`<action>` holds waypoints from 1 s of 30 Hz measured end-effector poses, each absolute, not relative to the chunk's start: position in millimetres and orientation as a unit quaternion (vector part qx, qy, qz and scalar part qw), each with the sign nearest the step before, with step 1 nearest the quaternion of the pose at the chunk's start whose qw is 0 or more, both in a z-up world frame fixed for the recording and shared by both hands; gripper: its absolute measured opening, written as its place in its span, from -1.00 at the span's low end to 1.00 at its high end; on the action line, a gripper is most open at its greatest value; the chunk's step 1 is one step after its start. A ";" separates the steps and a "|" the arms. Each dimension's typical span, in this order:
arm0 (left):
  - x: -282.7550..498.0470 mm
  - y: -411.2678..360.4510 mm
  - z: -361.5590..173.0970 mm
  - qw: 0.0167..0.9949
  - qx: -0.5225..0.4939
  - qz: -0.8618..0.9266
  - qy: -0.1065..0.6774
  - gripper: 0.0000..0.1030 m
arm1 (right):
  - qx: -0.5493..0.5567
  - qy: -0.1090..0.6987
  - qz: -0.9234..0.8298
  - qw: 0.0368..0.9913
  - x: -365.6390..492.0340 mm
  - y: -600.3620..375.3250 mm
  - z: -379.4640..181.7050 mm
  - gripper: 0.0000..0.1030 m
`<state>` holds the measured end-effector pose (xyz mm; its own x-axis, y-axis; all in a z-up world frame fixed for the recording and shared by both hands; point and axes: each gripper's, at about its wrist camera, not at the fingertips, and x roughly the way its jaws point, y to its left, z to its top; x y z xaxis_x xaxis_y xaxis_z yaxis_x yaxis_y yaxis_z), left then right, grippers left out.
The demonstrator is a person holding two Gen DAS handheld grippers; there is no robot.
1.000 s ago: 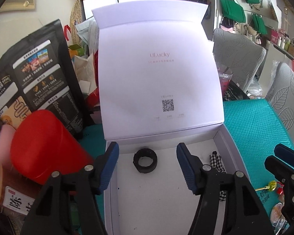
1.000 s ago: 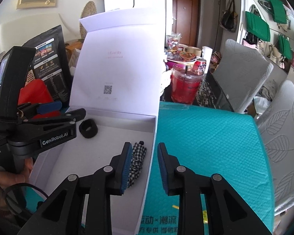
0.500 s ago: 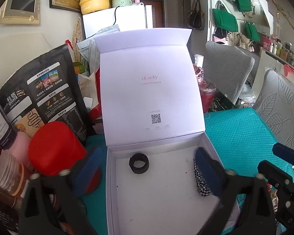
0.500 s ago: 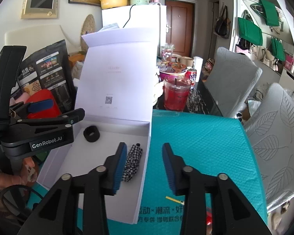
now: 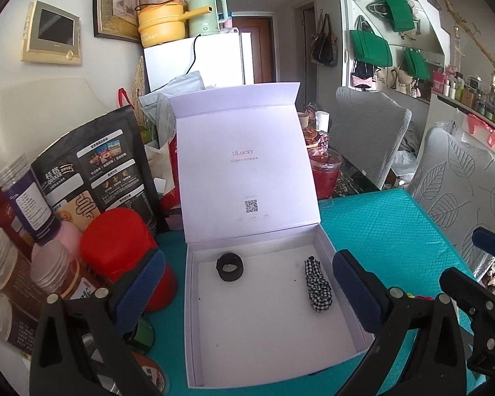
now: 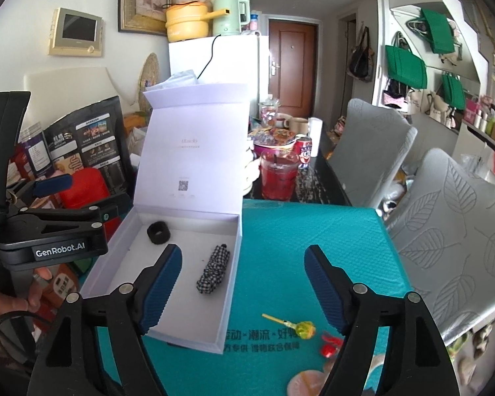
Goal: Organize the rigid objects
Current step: 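Withdraw both open tools from the box back over the mat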
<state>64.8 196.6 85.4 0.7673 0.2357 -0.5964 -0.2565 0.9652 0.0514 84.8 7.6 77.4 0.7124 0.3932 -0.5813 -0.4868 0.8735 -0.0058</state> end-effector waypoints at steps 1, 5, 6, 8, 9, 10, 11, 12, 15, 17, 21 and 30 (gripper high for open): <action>61.7 194.6 86.6 0.940 -0.017 0.130 0.314 1.00 | -0.078 0.293 0.239 0.923 81.3 5.2 79.1 0.50; 44.3 182.1 93.5 0.942 -0.001 0.134 0.309 1.00 | -0.076 0.284 0.238 0.926 65.5 -2.6 84.2 0.62; 41.0 179.3 94.6 0.942 0.001 0.133 0.308 1.00 | -0.077 0.282 0.237 0.927 61.8 -4.3 84.7 0.62; 33.2 173.7 96.2 0.943 0.000 0.129 0.307 1.00 | -0.079 0.279 0.234 0.928 54.6 -7.6 84.5 0.62; 30.3 172.1 96.5 0.943 -0.001 0.127 0.308 1.00 | -0.080 0.279 0.233 0.928 51.2 -9.4 84.1 0.62; 27.1 169.8 96.7 0.943 -0.003 0.124 0.308 1.00 | -0.080 0.279 0.232 0.928 47.4 -11.7 83.8 0.62; 23.3 167.4 97.0 0.944 -0.004 0.122 0.307 1.00 | -0.079 0.279 0.231 0.929 44.6 -14.4 83.7 0.63; 20.1 166.1 97.2 0.945 -0.006 0.121 0.305 1.00 | -0.078 0.280 0.230 0.929 41.9 -16.9 83.3 0.63; 8.7 159.0 95.6 0.945 -0.008 0.120 0.303 1.00 | -0.074 0.280 0.226 0.930 31.6 -27.0 81.6 0.64; 2.9 155.0 94.2 0.946 -0.011 0.114 0.304 1.00 | -0.073 0.280 0.220 0.931 25.4 -32.7 80.0 0.64; -7.2 144.1 90.3 0.945 -0.009 0.106 0.308 1.00 | -0.069 0.280 0.210 0.934 11.5 -48.4 75.1 0.64; -26.0 113.8 76.7 0.945 -0.013 0.072 0.320 1.00 | -0.056 0.288 0.178 0.939 -17.3 -88.0 64.2 0.65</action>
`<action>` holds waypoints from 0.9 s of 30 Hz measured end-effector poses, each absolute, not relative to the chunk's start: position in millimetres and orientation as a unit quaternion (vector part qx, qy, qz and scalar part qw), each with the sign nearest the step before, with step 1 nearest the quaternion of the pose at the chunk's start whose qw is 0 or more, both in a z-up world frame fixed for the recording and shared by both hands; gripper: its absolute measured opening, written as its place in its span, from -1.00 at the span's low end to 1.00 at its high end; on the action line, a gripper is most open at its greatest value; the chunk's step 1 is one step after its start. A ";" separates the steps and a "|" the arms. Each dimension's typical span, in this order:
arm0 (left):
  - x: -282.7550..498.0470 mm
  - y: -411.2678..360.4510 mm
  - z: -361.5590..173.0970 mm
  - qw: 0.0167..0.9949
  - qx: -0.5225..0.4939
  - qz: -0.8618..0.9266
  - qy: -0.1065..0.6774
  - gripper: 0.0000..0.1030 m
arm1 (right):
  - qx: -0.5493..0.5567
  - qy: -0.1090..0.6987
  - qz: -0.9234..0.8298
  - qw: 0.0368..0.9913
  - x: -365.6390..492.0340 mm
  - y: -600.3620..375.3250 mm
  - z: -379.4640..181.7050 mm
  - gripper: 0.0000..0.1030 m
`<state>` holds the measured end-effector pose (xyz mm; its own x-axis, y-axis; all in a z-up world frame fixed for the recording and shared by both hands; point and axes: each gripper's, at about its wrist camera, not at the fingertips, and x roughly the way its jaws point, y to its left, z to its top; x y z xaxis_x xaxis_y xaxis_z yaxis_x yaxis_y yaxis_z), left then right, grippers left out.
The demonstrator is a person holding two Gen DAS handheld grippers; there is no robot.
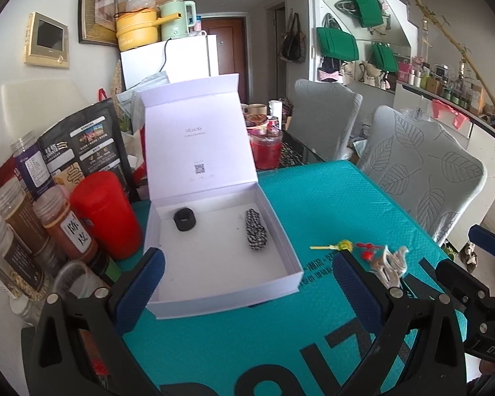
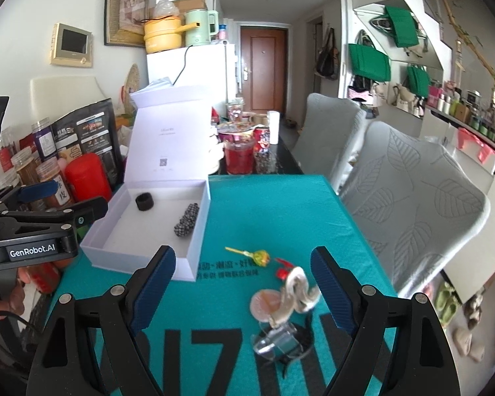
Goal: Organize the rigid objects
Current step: 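Withdraw both open tools from the box back over the mat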
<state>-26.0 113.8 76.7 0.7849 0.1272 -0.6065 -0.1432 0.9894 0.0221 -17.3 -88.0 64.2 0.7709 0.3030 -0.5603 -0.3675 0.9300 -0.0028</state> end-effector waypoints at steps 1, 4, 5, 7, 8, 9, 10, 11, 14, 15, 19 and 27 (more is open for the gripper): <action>-27.5 109.9 75.5 0.945 -0.013 0.066 0.321 1.00 | -0.055 0.288 0.174 0.940 -21.1 -93.0 63.1 0.65; -30.2 96.7 71.7 0.944 -0.011 0.047 0.327 1.00 | -0.051 0.290 0.160 0.942 -31.5 -108.5 59.7 0.65; -30.9 91.3 70.6 0.944 -0.009 0.040 0.328 1.00 | -0.049 0.290 0.157 0.943 -33.5 -112.5 59.1 0.65; -31.5 82.3 69.5 0.944 -0.005 0.029 0.330 1.00 | -0.042 0.293 0.148 0.944 -39.2 -122.8 56.8 0.65; -31.4 76.3 68.8 0.943 -0.002 0.022 0.331 1.00 | -0.040 0.293 0.145 0.944 -41.6 -127.0 55.7 0.65; -31.4 71.5 68.5 0.943 0.001 0.016 0.331 1.00 | -0.038 0.294 0.142 0.944 -44.1 -130.5 54.7 0.65; -31.4 66.2 68.2 0.943 0.005 0.010 0.332 1.00 | -0.036 0.296 0.137 0.945 -46.7 -135.8 53.5 0.65; -30.9 60.1 67.9 0.943 0.009 0.002 0.332 1.00 | -0.034 0.297 0.132 0.945 -48.6 -140.2 52.3 0.65; -28.6 45.2 67.5 0.942 0.013 -0.019 0.334 1.00 | -0.026 0.301 0.117 0.946 -53.2 -155.6 49.5 0.65; -27.5 41.4 67.3 0.942 0.014 -0.025 0.334 1.00 | -0.025 0.302 0.113 0.946 -54.1 -159.1 48.9 0.65; -22.2 22.8 63.9 0.940 0.021 -0.044 0.338 1.00 | -0.016 0.307 0.092 0.947 -57.1 -177.4 44.5 0.66; -3.6 -5.7 48.4 0.931 0.033 -0.083 0.355 1.00 | -0.003 0.324 0.060 0.944 -52.9 -201.4 30.2 0.66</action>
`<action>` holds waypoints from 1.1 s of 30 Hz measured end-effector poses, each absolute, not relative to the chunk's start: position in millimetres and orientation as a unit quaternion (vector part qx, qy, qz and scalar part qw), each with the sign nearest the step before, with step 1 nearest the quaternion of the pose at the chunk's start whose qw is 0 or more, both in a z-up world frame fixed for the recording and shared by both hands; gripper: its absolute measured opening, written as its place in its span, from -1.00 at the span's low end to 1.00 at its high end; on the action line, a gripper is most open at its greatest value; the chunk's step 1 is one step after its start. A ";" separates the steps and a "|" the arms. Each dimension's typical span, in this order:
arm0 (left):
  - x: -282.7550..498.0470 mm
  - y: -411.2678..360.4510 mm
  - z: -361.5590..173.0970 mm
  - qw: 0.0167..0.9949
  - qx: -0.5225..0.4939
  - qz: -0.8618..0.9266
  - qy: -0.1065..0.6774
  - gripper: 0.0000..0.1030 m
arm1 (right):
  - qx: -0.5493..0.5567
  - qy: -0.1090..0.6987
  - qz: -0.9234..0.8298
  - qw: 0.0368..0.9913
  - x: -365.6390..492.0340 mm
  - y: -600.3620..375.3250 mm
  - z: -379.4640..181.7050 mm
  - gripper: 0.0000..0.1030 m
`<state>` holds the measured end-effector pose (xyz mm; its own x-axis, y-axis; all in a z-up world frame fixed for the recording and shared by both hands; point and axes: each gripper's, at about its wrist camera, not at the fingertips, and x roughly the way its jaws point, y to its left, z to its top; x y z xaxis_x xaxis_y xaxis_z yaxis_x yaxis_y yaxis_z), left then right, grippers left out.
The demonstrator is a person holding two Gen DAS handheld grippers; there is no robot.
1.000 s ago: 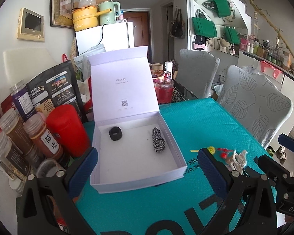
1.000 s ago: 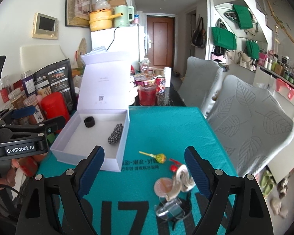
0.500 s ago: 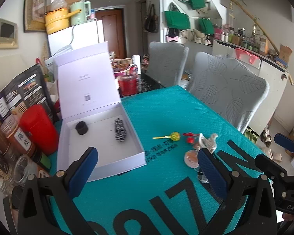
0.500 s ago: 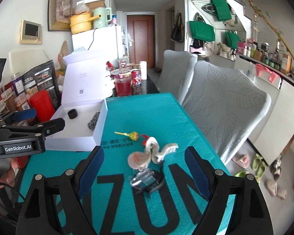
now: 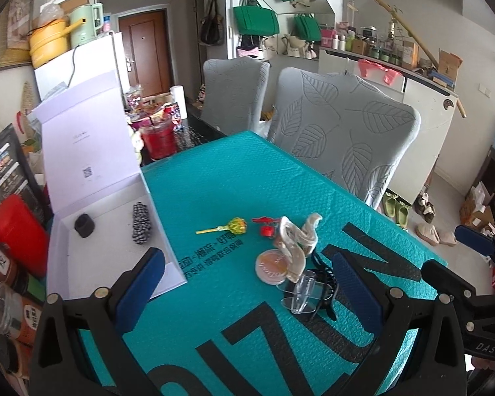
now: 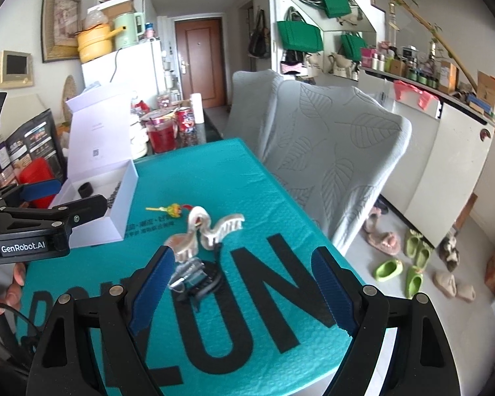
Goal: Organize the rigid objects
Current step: 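Withdraw both open tools from the box back over the mat, then lower left tool onto pink blush compact and close on it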
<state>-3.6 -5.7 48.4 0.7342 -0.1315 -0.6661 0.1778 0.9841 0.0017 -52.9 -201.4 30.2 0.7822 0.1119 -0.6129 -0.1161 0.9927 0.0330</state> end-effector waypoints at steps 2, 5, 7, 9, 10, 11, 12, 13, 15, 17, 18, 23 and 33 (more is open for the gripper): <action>0.9 -11.1 42.6 0.928 0.035 -0.090 0.359 1.00 | -0.001 0.331 0.060 0.942 -48.9 -205.3 25.4 0.67; 8.7 -16.7 33.2 0.924 0.042 -0.090 0.369 1.00 | 0.004 0.339 0.059 0.939 -41.2 -209.7 17.8 0.67; 12.2 -18.5 27.0 0.921 0.043 -0.092 0.377 1.00 | 0.007 0.346 0.059 0.937 -35.7 -212.1 12.1 0.67; 16.5 -19.8 19.7 0.916 0.043 -0.093 0.387 1.00 | 0.011 0.351 0.061 0.934 -29.7 -213.8 6.2 0.67; 18.4 -20.2 16.0 0.914 0.042 -0.093 0.392 1.00 | 0.014 0.354 0.064 0.933 -27.3 -214.7 2.8 0.67; 20.4 -20.6 12.0 0.913 0.042 -0.094 0.395 1.00 | 0.015 0.357 0.067 0.931 -25.3 -215.2 -0.2 0.67; 21.7 -21.2 8.7 0.912 0.043 -0.094 0.398 1.00 | 0.016 0.361 0.069 0.930 -22.6 -215.7 -3.3 0.67; 23.4 -21.8 4.9 0.910 0.046 -0.094 0.401 1.00 | 0.017 0.364 0.069 0.929 -19.7 -216.3 -6.5 0.67; 26.6 -22.3 -2.3 0.908 0.052 -0.093 0.406 1.00 | 0.018 0.369 0.071 0.927 -14.5 -216.4 -12.2 0.67; 31.4 -22.2 -10.7 0.904 0.056 -0.094 0.413 1.00 | 0.018 0.373 0.074 0.925 -9.1 -215.8 -17.7 0.67; 33.4 -21.9 -12.7 0.903 0.056 -0.094 0.416 1.00 | 0.019 0.376 0.077 0.923 -6.1 -215.3 -21.0 0.67; 47.2 -17.8 -29.3 0.895 0.051 -0.092 0.434 1.00 | 0.025 0.388 0.088 0.917 6.0 -210.9 -32.8 0.67; 68.1 -21.5 -58.7 0.877 0.074 -0.101 0.463 1.00 | 0.027 0.416 0.098 0.904 27.7 -204.6 -55.6 0.67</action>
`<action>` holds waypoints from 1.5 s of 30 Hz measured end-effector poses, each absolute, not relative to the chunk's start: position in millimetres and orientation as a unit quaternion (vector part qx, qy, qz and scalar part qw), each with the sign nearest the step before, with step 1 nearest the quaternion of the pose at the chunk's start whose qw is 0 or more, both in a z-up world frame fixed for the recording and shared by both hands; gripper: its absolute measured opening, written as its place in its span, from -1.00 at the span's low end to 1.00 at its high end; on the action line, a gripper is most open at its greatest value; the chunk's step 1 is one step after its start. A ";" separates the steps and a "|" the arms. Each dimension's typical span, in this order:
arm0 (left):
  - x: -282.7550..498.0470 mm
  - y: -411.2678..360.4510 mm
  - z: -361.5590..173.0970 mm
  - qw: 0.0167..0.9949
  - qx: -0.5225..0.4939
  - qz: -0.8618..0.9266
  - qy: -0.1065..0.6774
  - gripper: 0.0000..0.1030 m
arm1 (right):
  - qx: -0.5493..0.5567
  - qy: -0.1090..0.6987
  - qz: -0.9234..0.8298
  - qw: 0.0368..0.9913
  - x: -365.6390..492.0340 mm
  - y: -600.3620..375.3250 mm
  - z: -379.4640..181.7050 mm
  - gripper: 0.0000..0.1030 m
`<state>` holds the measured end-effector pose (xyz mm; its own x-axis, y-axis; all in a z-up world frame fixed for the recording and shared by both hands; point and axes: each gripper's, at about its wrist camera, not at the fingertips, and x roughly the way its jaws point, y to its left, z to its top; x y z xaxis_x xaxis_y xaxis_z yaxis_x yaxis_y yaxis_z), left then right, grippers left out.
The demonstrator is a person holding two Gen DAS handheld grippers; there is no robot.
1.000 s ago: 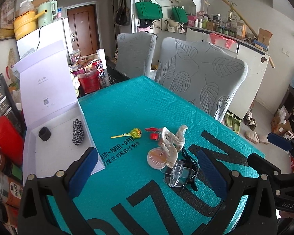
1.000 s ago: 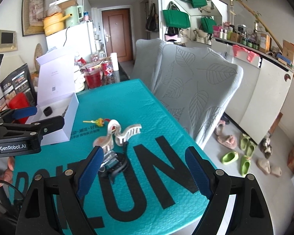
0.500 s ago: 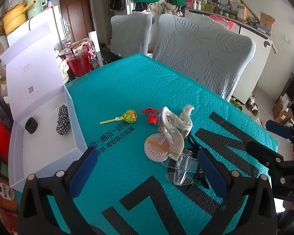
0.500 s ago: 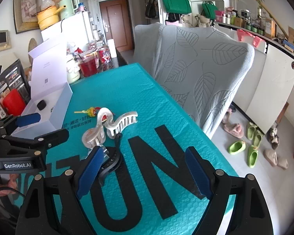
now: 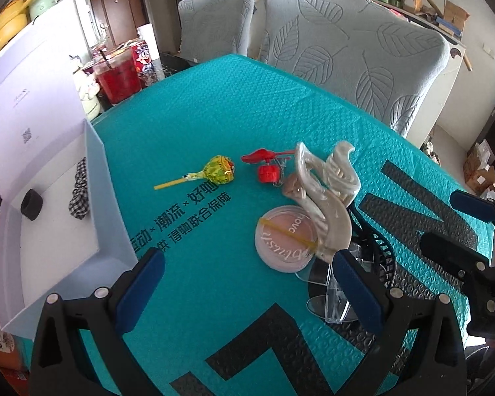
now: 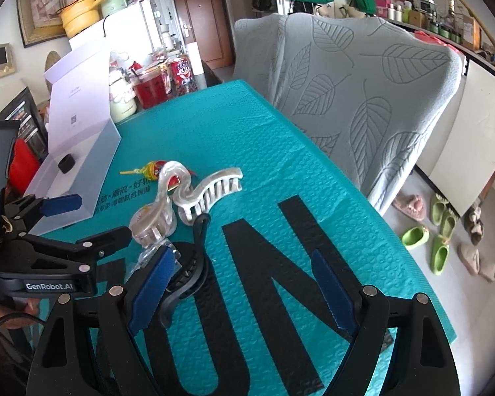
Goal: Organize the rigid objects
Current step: 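Lower left tool onto pink blush compact and close on it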
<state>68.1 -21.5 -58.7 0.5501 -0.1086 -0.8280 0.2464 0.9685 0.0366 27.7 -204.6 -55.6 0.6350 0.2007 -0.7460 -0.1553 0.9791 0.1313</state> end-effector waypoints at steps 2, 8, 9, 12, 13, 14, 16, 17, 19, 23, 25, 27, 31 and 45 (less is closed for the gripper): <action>73.5 -24.0 -64.3 0.874 0.080 -0.100 0.468 1.00 | 0.029 0.421 0.098 0.901 30.6 -203.1 -59.6 0.67; 87.4 -28.5 -80.6 0.864 0.083 -0.107 0.485 0.90 | 0.023 0.429 0.096 0.898 30.2 -202.5 -66.6 0.67; 88.3 -27.8 -80.3 0.866 0.075 -0.112 0.482 0.85 | 0.024 0.429 0.097 0.898 30.3 -203.1 -67.1 0.67; 93.5 -27.3 -82.7 0.864 0.060 -0.125 0.484 0.78 | 0.028 0.428 0.096 0.898 29.5 -205.8 -67.0 0.67; 95.1 -27.3 -83.7 0.862 0.058 -0.129 0.486 0.73 | 0.031 0.428 0.096 0.898 29.7 -206.3 -67.3 0.67; 96.0 -27.8 -85.9 0.859 0.053 -0.136 0.490 0.64 | 0.033 0.428 0.096 0.898 29.9 -207.0 -67.5 0.67; 96.1 -28.9 -89.0 0.856 0.045 -0.142 0.495 0.53 | 0.036 0.429 0.096 0.897 30.0 -208.3 -68.2 0.67; 95.1 -30.5 -89.8 0.857 0.051 -0.142 0.492 0.52 | 0.037 0.430 0.096 0.897 30.1 -208.4 -68.5 0.67; 92.6 -33.7 -91.3 0.860 0.064 -0.145 0.485 0.39 | 0.038 0.431 0.096 0.896 30.7 -209.1 -69.6 0.67; 86.5 -38.3 -89.5 0.866 0.074 -0.155 0.469 0.01 | 0.041 0.434 0.098 0.895 29.6 -209.3 -71.8 0.67; 84.0 -39.6 -88.8 0.867 0.083 -0.151 0.468 0.01 | 0.044 0.435 0.099 0.894 28.2 -209.4 -72.2 0.67; 80.9 -37.1 -87.1 0.866 0.080 -0.151 0.470 0.01 | 0.047 0.434 0.099 0.894 26.0 -209.0 -72.1 0.67; 71.0 -29.8 -77.9 0.869 0.078 -0.147 0.465 0.01 | 0.053 0.435 0.101 0.893 20.8 -209.4 -73.0 0.67; 24.9 20.8 -63.5 0.878 0.027 -0.106 0.466 0.01 | 0.055 0.434 0.133 0.889 18.9 -178.3 -90.4 0.61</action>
<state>24.9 20.8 -63.5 0.5428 -0.1607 -0.8244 0.2110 0.9761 -0.0514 18.9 -178.3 -90.4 0.5874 0.2837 -0.7579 -0.1880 0.9588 0.2131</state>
